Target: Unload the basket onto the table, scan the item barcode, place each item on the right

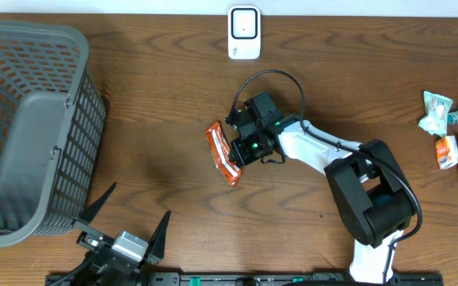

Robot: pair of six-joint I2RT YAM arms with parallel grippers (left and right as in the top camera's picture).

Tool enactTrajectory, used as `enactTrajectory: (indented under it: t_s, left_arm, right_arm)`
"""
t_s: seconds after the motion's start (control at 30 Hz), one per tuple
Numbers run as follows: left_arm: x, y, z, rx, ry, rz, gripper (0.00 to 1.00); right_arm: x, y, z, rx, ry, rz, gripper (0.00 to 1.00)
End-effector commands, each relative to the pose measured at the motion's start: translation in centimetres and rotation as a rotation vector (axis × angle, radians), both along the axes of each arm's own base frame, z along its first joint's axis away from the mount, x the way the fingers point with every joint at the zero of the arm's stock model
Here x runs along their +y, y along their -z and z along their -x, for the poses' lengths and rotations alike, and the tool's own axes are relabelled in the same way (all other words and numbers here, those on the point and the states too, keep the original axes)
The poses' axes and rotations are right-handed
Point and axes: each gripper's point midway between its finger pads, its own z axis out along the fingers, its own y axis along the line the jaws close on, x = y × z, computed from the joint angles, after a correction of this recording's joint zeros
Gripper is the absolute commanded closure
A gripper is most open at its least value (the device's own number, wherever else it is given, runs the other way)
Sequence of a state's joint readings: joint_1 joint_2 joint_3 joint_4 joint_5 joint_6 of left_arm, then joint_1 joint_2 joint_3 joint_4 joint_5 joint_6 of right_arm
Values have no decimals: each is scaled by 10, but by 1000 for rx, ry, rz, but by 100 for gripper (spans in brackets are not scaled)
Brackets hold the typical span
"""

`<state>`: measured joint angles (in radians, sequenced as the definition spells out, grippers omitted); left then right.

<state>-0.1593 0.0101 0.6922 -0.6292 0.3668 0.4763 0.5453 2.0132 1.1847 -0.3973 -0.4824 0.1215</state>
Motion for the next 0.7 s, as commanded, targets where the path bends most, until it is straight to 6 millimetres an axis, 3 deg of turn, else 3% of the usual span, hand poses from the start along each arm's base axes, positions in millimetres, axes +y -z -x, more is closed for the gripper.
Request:
enactTrajectory:
  t_s: [0.0, 0.07, 0.1, 0.17, 0.23, 0.33, 0.5, 0.53, 0.6, 0.67]
  left_arm:
    - [0, 0, 1, -11, 2, -8, 2]
    - [0, 0, 1, -11, 2, -8, 2]
    - [0, 0, 1, -11, 2, -8, 2]
    - [0, 0, 1, -11, 3, -8, 2]
    - [0, 0, 1, -11, 2, -8, 2]
    - [0, 0, 1, -11, 2, -8, 2]
    - [0, 0, 1, -11, 3, -8, 2]
    - [0, 0, 1, -11, 3, -8, 2]
    - [0, 0, 1, -11, 3, -8, 2]
    - [0, 0, 1, -11, 3, -8, 2]
  right_arm:
    - [-15, -3, -6, 5, 25, 42, 99]
    - [-17, -20, -6, -1, 31, 16, 97]
    - [-16, -30, -3, 6, 26, -6, 57]
    - [-12, -45, 7, 28, 7, -43, 10]
    - [-7, -49, 15, 57, 7, -51, 1]
    - [-1, -37, 31, 150, 65, -16, 1]
    - [4, 10, 65, 327, 121, 85, 1]
    - [5, 21, 72, 361, 129, 109, 5]
    - [5, 45, 85, 423, 139, 157, 41]
    - [2, 68, 94, 471, 152, 198, 66]
